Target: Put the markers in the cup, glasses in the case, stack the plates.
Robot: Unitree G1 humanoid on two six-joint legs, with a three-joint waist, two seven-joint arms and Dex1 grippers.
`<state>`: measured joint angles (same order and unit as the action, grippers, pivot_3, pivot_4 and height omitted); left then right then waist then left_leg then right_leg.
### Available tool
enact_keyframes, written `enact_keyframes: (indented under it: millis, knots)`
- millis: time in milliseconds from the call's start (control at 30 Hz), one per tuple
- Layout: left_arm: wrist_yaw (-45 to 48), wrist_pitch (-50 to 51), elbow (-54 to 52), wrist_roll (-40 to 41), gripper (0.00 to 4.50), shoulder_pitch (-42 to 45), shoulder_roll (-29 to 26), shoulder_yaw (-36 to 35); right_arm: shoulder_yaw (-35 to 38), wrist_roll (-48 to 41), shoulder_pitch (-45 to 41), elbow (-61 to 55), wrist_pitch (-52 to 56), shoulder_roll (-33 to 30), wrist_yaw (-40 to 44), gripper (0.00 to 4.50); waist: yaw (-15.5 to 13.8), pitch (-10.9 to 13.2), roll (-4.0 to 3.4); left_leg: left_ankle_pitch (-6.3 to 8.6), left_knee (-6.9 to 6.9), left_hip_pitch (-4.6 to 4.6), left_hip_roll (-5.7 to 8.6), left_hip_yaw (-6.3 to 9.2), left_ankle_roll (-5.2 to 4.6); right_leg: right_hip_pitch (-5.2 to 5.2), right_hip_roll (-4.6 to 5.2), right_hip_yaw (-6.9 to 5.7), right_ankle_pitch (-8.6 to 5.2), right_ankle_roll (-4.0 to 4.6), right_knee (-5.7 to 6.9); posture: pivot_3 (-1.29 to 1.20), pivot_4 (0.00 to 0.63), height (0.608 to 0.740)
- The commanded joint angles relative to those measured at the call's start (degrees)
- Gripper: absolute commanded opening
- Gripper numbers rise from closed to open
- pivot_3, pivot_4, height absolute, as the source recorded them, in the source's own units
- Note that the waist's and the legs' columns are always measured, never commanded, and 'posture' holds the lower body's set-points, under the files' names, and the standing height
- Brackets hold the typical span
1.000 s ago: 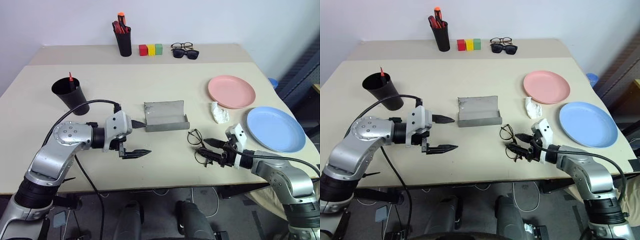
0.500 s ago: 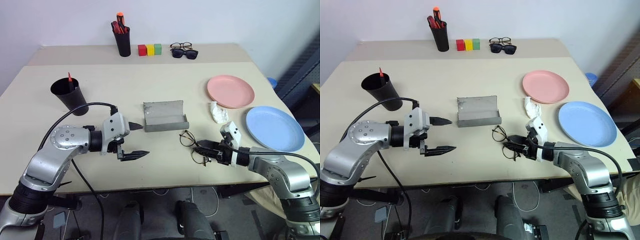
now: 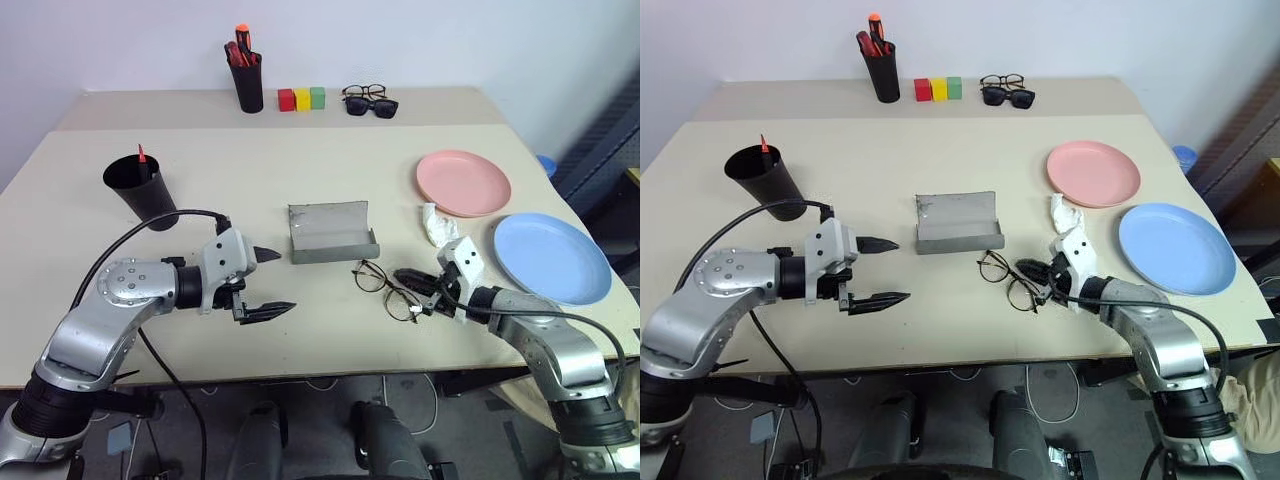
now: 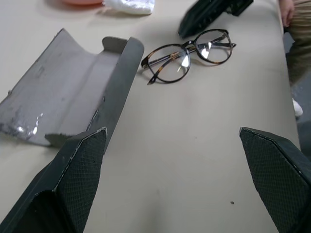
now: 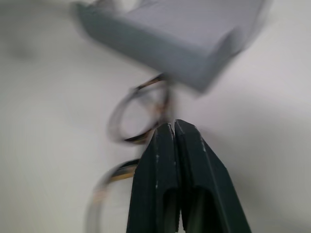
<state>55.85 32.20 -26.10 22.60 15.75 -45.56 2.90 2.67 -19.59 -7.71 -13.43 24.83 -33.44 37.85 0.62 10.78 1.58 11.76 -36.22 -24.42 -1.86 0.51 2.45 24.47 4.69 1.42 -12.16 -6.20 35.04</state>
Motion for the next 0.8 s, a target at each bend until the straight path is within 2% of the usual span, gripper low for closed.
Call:
enact_keyframes:
  millis: [33,167,300,367,500,567,700,800]
  knots:
    - [-0.81,-0.71,-1.59,0.40,4.50,-0.22,-0.28,-1.67,3.27,8.02,2.19,-9.10,-6.18,0.92,-9.21,0.04,0.08,0.00,0.00,0.00,0.00,0.00,0.00,-0.01,0.00,0.00,0.00,0.00,0.00,0.00,0.00,0.00,0.150,0.740]
    - [-1.41,-1.51,0.05,0.05,4.50,0.50,0.67,-0.85,4.14,9.70,6.22,-17.59,-4.37,1.18,-11.96,0.04,0.07,0.00,0.00,0.00,0.01,0.01,0.00,-0.01,0.01,0.01,0.01,0.00,0.00,0.00,0.00,0.00,0.150,0.740]
    - [-1.28,-2.92,2.12,-0.69,4.50,1.70,2.00,0.55,5.93,5.46,7.44,-21.49,1.29,0.99,-11.22,0.04,0.09,-0.01,0.01,0.00,-0.01,0.01,-0.01,-0.02,0.01,0.00,0.02,0.00,0.01,0.02,0.00,0.00,0.150,0.740]
    - [-1.06,-3.64,2.98,-1.11,4.50,2.18,2.34,1.16,6.12,5.96,6.97,-20.73,1.24,0.23,-10.84,0.04,0.09,-0.01,0.01,0.00,-0.01,0.02,-0.01,-0.02,0.01,-0.01,0.02,0.00,0.01,0.02,0.00,0.00,0.150,0.740]
    - [-0.60,-4.74,4.22,-2.05,4.50,2.66,2.61,2.06,4.58,13.05,6.34,-14.04,-8.24,-4.25,-8.79,0.04,0.13,-0.01,0.00,0.00,-0.01,0.01,-0.01,-0.03,0.01,-0.01,0.03,0.00,0.01,0.03,-0.06,0.00,0.150,0.740]
    - [-0.41,-5.13,4.38,-2.15,4.50,2.28,2.38,2.00,4.39,12.21,5.76,-11.85,-8.91,-3.85,-8.12,0.04,0.13,-0.01,0.01,0.00,0.01,0.01,-0.01,-0.04,0.01,-0.01,0.03,0.00,0.01,0.03,-0.08,0.00,0.150,0.740]
    - [-0.24,-5.08,4.06,-2.06,4.50,1.28,1.69,1.40,7.05,-1.98,3.83,-10.88,3.62,0.80,-5.11,0.04,0.32,0.01,-0.02,0.00,0.05,0.03,-0.03,-0.03,0.00,-0.01,0.01,0.00,0.01,0.04,-0.06,0.00,0.150,0.740]
    - [-0.06,-4.81,3.42,-1.80,4.50,0.39,0.92,0.96,7.76,-9.24,1.93,-10.24,12.06,-0.20,-1.53,0.04,0.25,0.01,-0.02,0.00,0.04,0.02,-0.04,-0.03,0.00,-0.01,0.01,0.01,0.01,0.04,-0.03,0.00,0.150,0.740]
